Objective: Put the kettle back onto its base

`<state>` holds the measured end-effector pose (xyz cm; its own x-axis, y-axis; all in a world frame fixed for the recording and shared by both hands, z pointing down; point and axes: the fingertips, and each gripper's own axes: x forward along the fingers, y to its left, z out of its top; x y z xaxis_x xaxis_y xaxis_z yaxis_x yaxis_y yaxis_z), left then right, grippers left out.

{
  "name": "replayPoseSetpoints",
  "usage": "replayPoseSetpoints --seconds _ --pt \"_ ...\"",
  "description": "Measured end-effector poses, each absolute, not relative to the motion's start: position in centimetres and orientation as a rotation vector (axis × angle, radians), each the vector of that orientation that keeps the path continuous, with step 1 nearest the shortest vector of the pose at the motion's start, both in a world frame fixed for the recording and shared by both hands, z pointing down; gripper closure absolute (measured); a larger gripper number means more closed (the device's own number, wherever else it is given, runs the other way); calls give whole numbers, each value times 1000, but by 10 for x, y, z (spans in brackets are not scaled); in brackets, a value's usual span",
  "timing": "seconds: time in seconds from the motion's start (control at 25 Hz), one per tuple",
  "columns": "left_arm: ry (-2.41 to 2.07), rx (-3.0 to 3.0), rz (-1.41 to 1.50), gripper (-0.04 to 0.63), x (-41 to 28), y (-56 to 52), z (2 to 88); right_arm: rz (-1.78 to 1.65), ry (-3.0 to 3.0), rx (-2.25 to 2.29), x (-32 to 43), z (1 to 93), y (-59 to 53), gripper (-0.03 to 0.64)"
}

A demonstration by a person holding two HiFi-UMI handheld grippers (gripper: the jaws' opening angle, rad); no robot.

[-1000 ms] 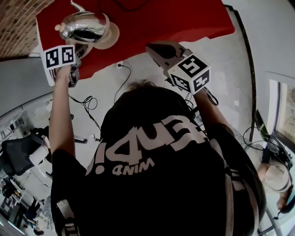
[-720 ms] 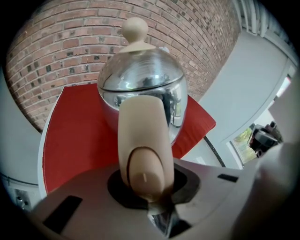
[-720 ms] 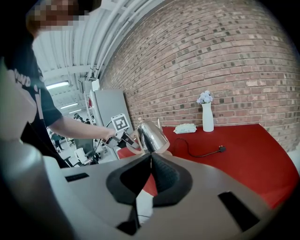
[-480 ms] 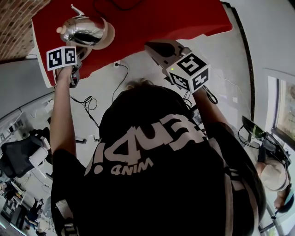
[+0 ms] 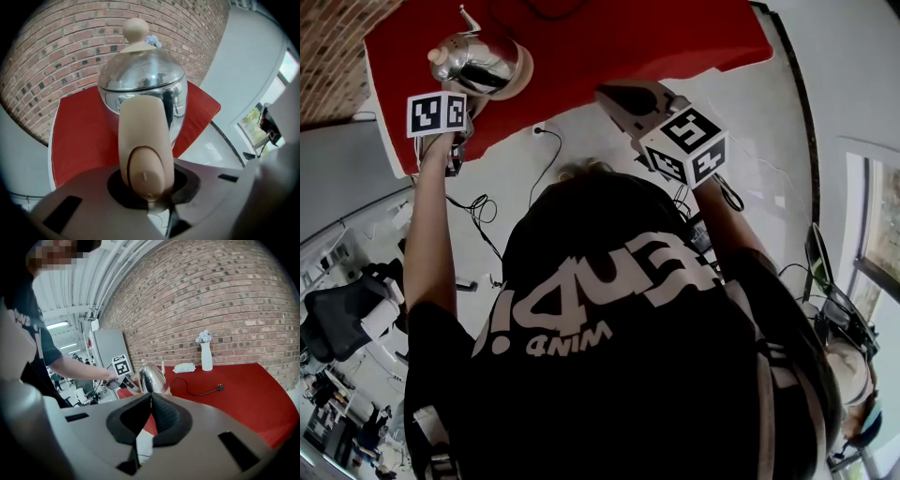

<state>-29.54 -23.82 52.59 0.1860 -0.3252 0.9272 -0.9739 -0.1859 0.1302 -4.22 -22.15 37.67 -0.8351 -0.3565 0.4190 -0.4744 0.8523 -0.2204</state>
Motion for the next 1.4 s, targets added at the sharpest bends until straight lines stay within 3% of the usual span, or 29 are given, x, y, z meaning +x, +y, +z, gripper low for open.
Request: replayPoseSetpoints --seconds 1.4 --pt "-1180 1683 1326 538 -282 -236 529 462 -2643 654 -27 382 -213 594"
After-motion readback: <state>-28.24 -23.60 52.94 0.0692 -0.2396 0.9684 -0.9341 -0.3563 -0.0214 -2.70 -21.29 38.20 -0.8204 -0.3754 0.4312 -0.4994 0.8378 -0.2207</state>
